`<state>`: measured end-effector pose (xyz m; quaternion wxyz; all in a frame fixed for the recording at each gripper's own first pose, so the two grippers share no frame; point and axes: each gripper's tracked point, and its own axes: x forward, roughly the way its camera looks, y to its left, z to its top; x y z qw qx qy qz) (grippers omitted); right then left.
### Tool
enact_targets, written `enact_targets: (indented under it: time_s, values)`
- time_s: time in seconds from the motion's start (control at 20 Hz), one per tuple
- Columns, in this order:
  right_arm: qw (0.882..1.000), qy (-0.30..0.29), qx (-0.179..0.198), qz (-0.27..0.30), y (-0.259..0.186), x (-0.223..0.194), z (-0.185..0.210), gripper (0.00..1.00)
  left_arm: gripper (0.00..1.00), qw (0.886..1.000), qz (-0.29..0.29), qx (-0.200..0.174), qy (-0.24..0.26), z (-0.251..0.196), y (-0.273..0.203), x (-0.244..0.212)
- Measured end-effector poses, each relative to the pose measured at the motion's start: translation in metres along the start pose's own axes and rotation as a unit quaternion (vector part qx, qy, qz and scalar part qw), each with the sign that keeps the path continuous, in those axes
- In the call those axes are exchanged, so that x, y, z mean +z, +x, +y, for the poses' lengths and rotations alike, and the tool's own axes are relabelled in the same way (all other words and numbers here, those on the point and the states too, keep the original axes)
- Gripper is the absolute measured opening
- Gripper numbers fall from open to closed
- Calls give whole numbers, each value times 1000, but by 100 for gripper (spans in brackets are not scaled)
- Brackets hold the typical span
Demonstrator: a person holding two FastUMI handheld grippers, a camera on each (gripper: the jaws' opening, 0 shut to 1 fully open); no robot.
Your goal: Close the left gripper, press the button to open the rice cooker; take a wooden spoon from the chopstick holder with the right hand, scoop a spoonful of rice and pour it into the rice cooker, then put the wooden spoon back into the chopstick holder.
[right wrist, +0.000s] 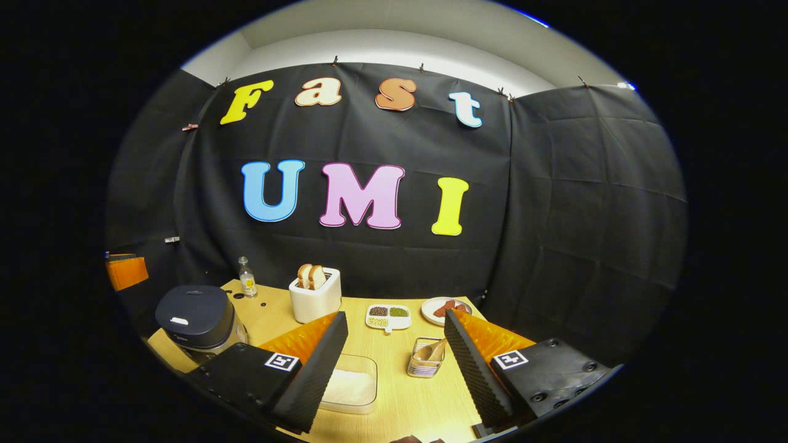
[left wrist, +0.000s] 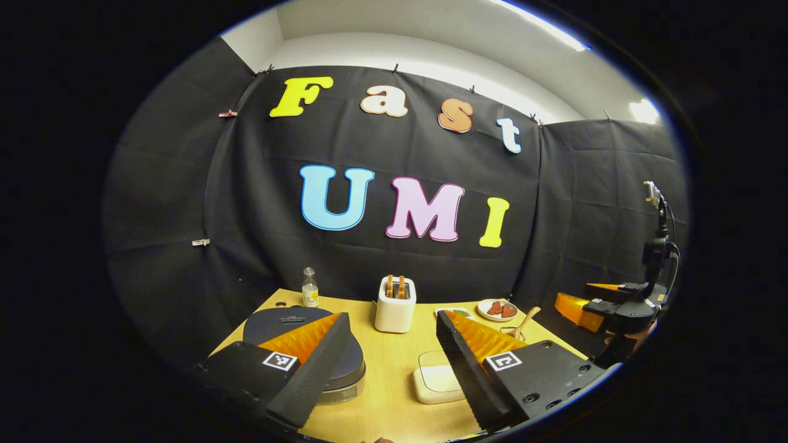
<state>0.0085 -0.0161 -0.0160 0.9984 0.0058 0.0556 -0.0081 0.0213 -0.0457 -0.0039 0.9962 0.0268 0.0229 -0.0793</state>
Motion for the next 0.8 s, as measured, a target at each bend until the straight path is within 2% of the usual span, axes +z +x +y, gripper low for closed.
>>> enact_targets:
  time_s: [0.8]
  values:
    - [1000, -6, -9, 8, 11, -5, -1, 98, 95, 1000, 0, 2, -1, 5, 7, -2]
